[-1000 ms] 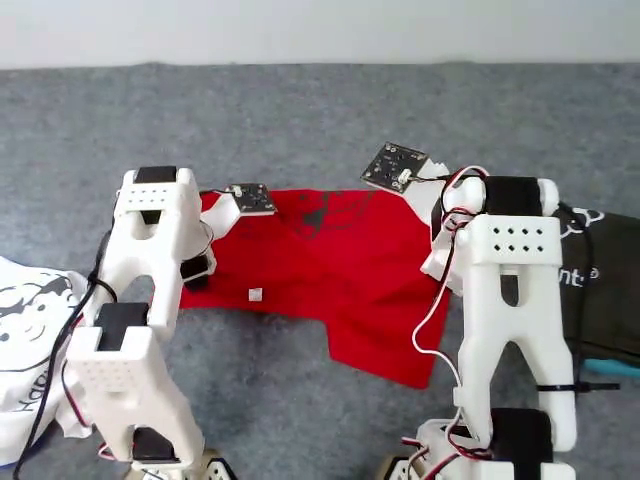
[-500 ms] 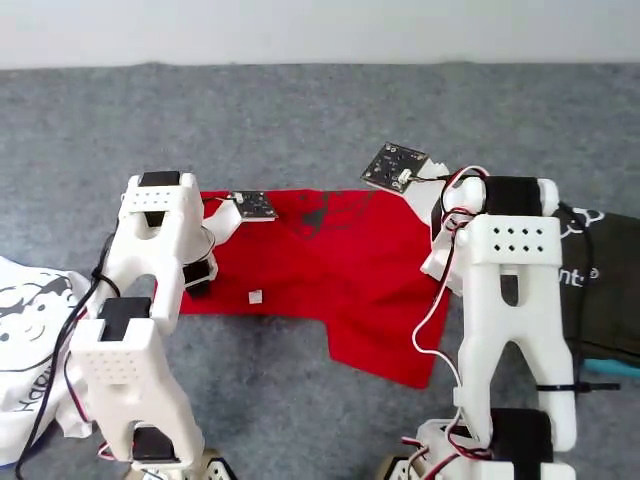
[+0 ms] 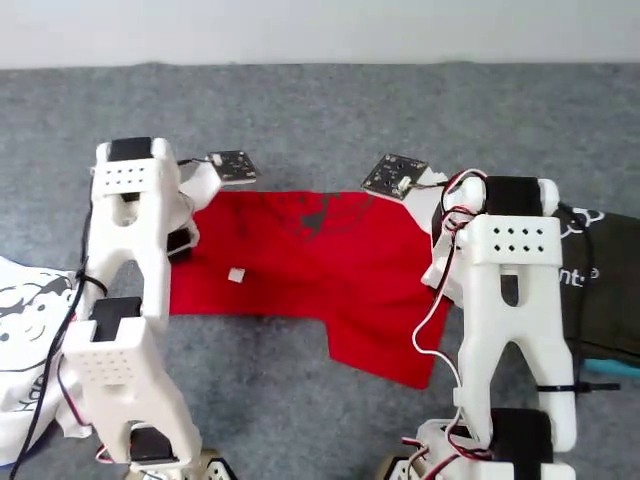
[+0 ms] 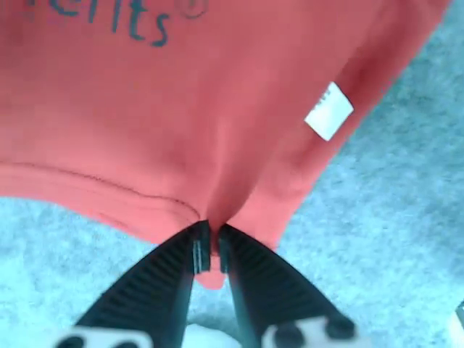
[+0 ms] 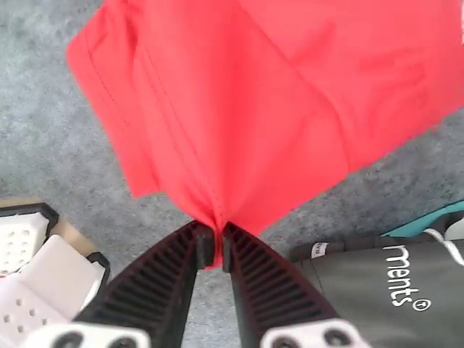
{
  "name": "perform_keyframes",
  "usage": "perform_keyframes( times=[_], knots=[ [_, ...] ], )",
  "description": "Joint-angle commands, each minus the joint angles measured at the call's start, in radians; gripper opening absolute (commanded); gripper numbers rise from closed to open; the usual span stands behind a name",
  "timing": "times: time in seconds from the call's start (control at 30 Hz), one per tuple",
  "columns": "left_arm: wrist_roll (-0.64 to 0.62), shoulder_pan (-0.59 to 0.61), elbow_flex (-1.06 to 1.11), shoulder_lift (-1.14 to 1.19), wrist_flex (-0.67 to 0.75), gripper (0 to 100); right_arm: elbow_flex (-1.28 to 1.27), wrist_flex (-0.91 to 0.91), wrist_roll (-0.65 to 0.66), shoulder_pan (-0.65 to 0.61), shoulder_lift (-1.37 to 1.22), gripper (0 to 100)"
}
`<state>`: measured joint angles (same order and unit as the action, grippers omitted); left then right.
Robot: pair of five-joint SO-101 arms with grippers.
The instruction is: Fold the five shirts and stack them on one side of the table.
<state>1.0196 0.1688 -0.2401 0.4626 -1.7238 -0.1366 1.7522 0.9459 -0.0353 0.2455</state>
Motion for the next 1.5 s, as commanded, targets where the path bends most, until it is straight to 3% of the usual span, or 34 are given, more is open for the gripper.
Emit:
perform_keyframes(
  times=[0.0, 0.2, 0.73, 0.9, 1.1, 1.3, 1.4, 1.47],
  knots=[
    [0.041, 0.034, -0.019, -0.006, -0.031, 2, -0.012, 0.041, -0.008, 0.016, 0.015, 1.0],
    [0.078, 0.100, -0.021, 0.003, -0.029, 2, -0.172, 0.035, -0.003, 0.015, 0.050, 1.0],
    [0.078, 0.104, -0.002, 0.005, 0.008, 2, -0.319, 0.033, -0.005, -0.035, 0.073, 1.2],
    [0.081, 0.106, -0.004, -0.005, -0.017, 6, -0.318, 0.039, -0.008, -0.030, 0.074, 8.2],
    [0.080, 0.124, -0.004, -0.055, -0.031, 12, -0.292, 0.044, -0.058, -0.027, 0.076, 16.5],
    [0.078, 0.144, -0.005, -0.178, -0.031, 13, -0.133, 0.035, -0.064, -0.019, 0.065, 17.3],
    [0.061, 0.137, -0.008, -0.230, -0.026, 13, -0.023, -0.054, -0.089, 0.007, 0.044, 17.0],
    [-0.002, 0.126, -0.008, -0.247, -0.002, 8, 0.025, -0.156, -0.178, 0.022, 0.005, 13.9]
  ],
)
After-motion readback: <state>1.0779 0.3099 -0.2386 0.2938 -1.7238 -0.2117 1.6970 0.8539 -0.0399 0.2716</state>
